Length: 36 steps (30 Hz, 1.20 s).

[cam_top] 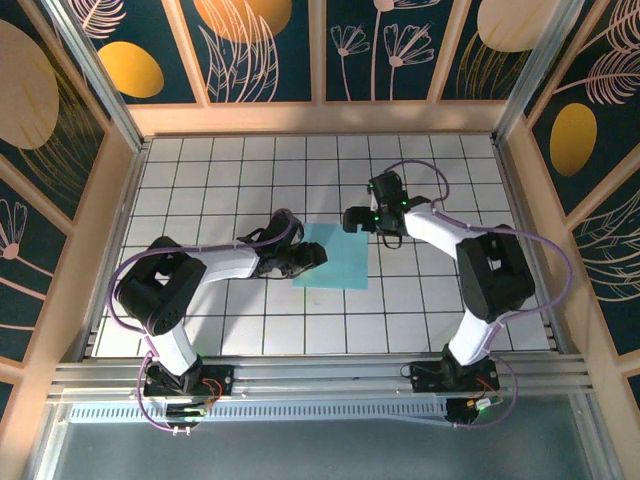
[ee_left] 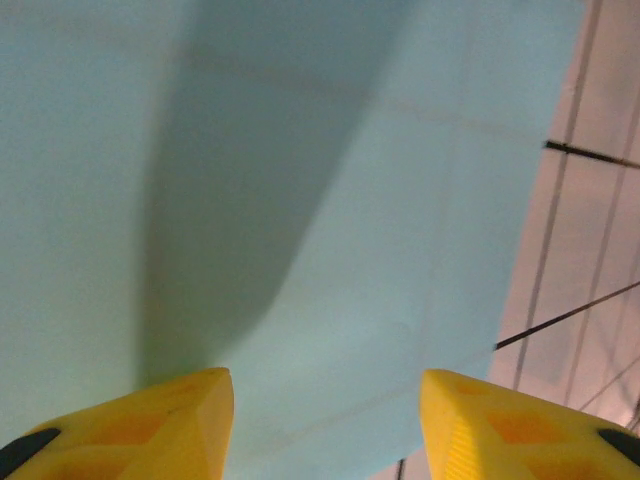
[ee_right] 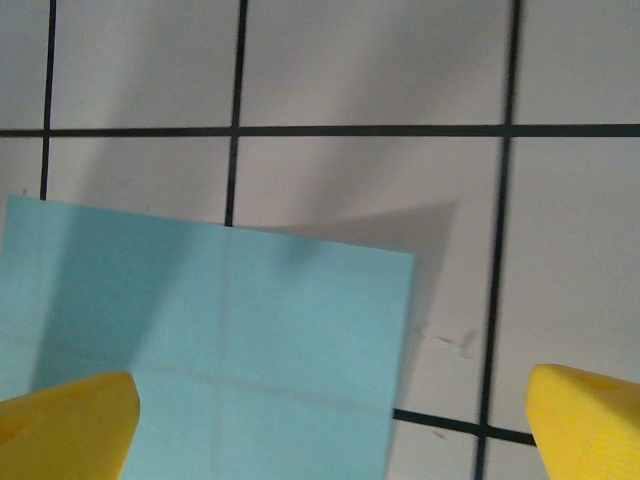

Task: Fold a paper plane with a square sheet of paper (fold left side to right side)
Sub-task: Move the square sheet of paper to the center of the table, then pick up the square sheet of paper from the center of the table.

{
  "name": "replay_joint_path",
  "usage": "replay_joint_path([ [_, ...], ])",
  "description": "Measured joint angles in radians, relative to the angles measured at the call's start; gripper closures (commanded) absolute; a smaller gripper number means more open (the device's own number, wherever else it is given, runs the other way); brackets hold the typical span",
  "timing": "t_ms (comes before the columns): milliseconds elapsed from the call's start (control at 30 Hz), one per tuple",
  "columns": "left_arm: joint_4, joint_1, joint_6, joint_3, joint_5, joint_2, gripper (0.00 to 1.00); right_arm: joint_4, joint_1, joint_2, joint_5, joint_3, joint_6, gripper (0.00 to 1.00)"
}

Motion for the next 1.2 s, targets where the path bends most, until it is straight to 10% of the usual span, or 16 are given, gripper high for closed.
replay_joint_path([
  [867, 0.034, 0.0, -0.002, -0.027, -0.003, 0.007, 0.57, -0.08, 0.134, 0.194, 0.081, 0.143, -0.026, 0.05],
  [1200, 0.052, 0.0, -0.012, -0.031, -0.002, 0.009, 0.57, -0.151, 0.166, 0.194, 0.068, 0.158, -0.043, 0.27],
])
